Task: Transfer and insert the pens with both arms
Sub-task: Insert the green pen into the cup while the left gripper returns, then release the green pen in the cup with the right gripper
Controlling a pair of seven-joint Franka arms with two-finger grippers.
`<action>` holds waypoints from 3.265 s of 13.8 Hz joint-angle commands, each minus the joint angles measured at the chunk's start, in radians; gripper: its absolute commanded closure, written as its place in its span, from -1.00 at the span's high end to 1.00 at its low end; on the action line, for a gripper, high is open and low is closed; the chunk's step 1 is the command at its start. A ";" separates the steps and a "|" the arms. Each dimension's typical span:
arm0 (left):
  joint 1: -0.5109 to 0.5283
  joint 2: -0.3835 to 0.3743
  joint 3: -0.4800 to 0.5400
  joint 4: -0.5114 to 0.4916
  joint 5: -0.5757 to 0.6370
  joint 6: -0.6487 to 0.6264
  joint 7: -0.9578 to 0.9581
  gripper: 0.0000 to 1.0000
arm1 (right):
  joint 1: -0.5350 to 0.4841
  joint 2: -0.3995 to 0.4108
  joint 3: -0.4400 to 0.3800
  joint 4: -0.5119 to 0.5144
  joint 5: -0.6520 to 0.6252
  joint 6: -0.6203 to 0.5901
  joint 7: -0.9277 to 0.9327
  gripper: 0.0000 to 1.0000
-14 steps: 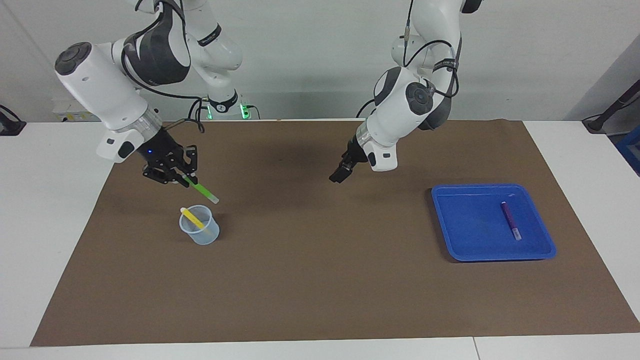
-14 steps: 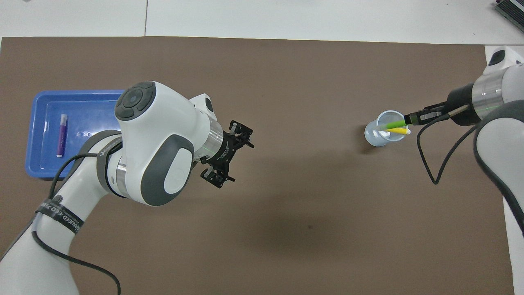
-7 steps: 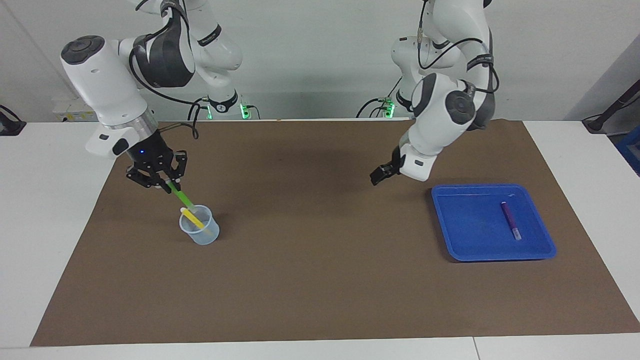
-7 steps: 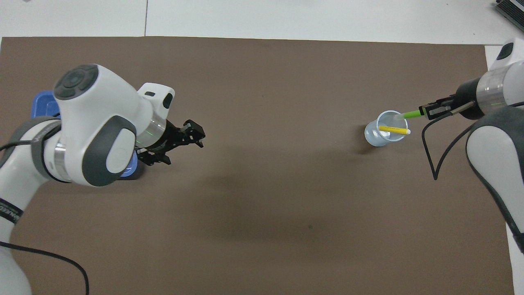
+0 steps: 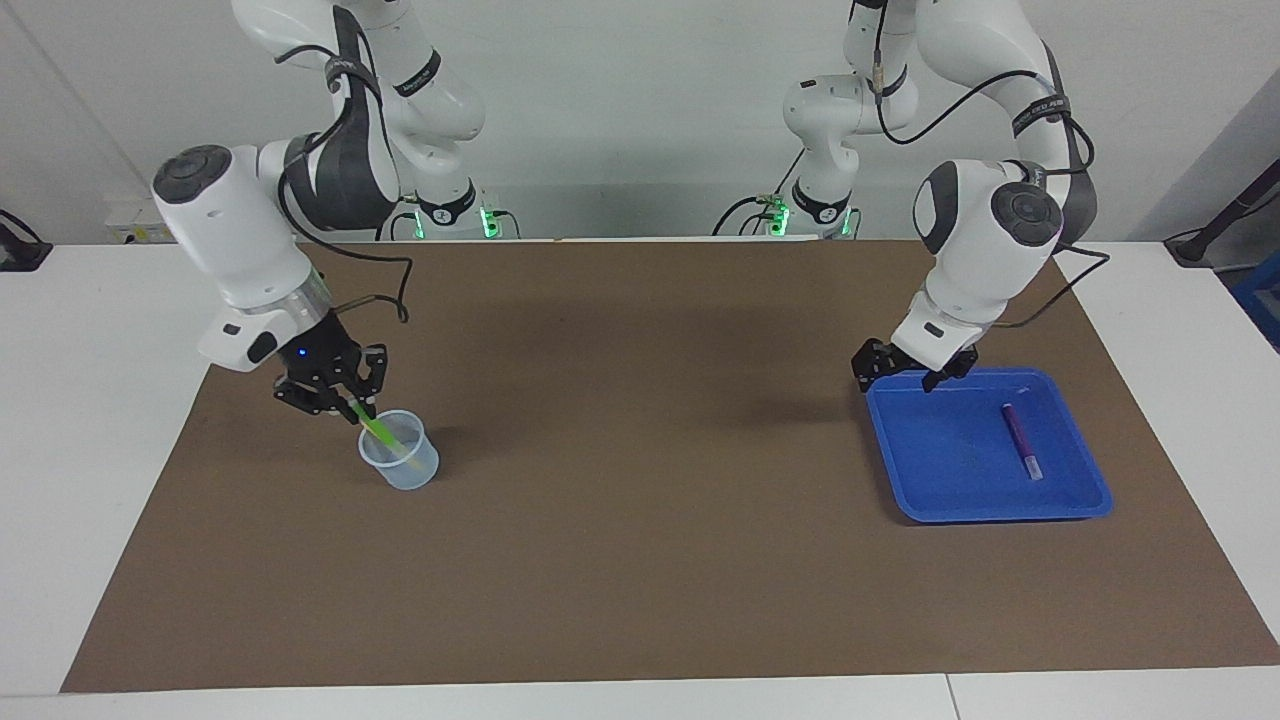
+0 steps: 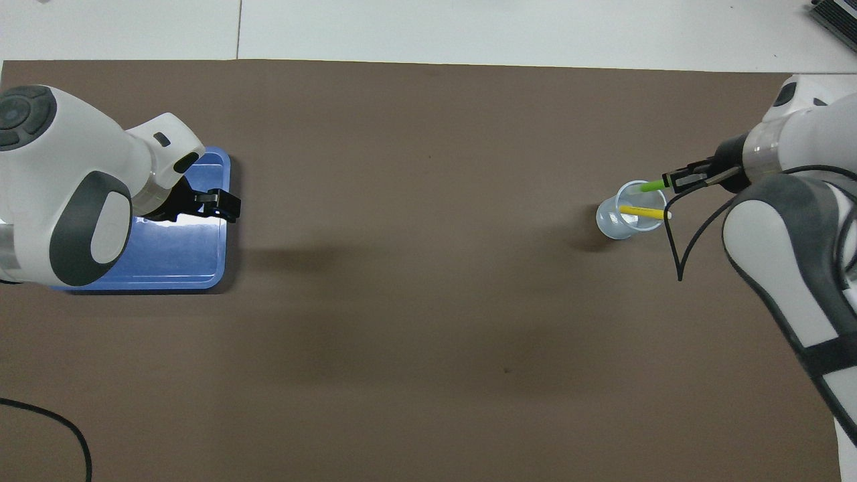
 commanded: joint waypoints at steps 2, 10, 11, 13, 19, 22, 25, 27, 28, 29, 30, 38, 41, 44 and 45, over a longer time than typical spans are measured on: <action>0.139 0.058 -0.009 -0.016 0.059 0.150 0.187 0.98 | 0.003 -0.003 0.008 -0.019 -0.018 0.010 0.028 -1.00; 0.303 0.264 -0.009 0.080 0.093 0.241 0.310 0.94 | -0.004 -0.003 0.007 -0.041 -0.018 0.022 0.029 1.00; 0.313 0.267 -0.009 0.080 0.091 0.241 0.317 0.94 | -0.004 -0.003 0.007 -0.041 -0.018 0.018 0.029 1.00; 0.322 0.267 -0.010 0.077 0.088 0.235 0.318 0.92 | -0.018 -0.006 0.008 -0.039 -0.018 0.004 0.020 1.00; 0.356 0.268 -0.012 0.036 0.075 0.241 0.318 0.86 | -0.024 -0.082 0.010 -0.034 -0.018 -0.099 0.017 1.00; 0.359 0.268 -0.012 0.034 0.074 0.237 0.318 0.84 | -0.024 -0.110 0.011 -0.009 0.002 -0.137 0.023 1.00; 0.362 0.267 -0.012 0.021 0.071 0.235 0.318 0.80 | -0.023 -0.113 0.011 0.077 0.009 -0.235 0.031 1.00; 0.362 0.265 -0.012 0.011 0.064 0.232 0.317 0.80 | -0.027 -0.142 0.005 0.126 0.010 -0.322 0.031 1.00; 0.363 0.265 -0.012 0.010 0.064 0.232 0.318 0.80 | -0.032 -0.168 0.003 0.128 0.010 -0.338 0.029 1.00; 0.363 0.265 -0.012 0.008 0.064 0.232 0.318 0.78 | -0.041 -0.185 0.002 0.128 0.009 -0.344 0.028 1.00; 0.365 0.264 -0.013 0.007 0.064 0.232 0.318 0.77 | -0.041 -0.196 0.000 0.128 0.010 -0.344 0.026 1.00; 0.365 0.264 -0.012 0.005 0.064 0.234 0.318 0.58 | 0.085 -0.198 0.011 0.128 0.104 -0.330 0.327 1.00; 0.376 0.264 -0.013 0.004 0.064 0.232 0.318 0.41 | 0.097 -0.201 0.013 0.127 0.105 -0.340 0.342 1.00; 0.376 0.264 -0.013 0.004 0.064 0.232 0.318 0.25 | 0.097 -0.208 0.011 0.108 0.105 -0.321 0.341 1.00; 0.376 0.264 -0.013 0.004 0.064 0.234 0.318 0.24 | 0.097 -0.211 0.011 0.105 0.104 -0.320 0.338 1.00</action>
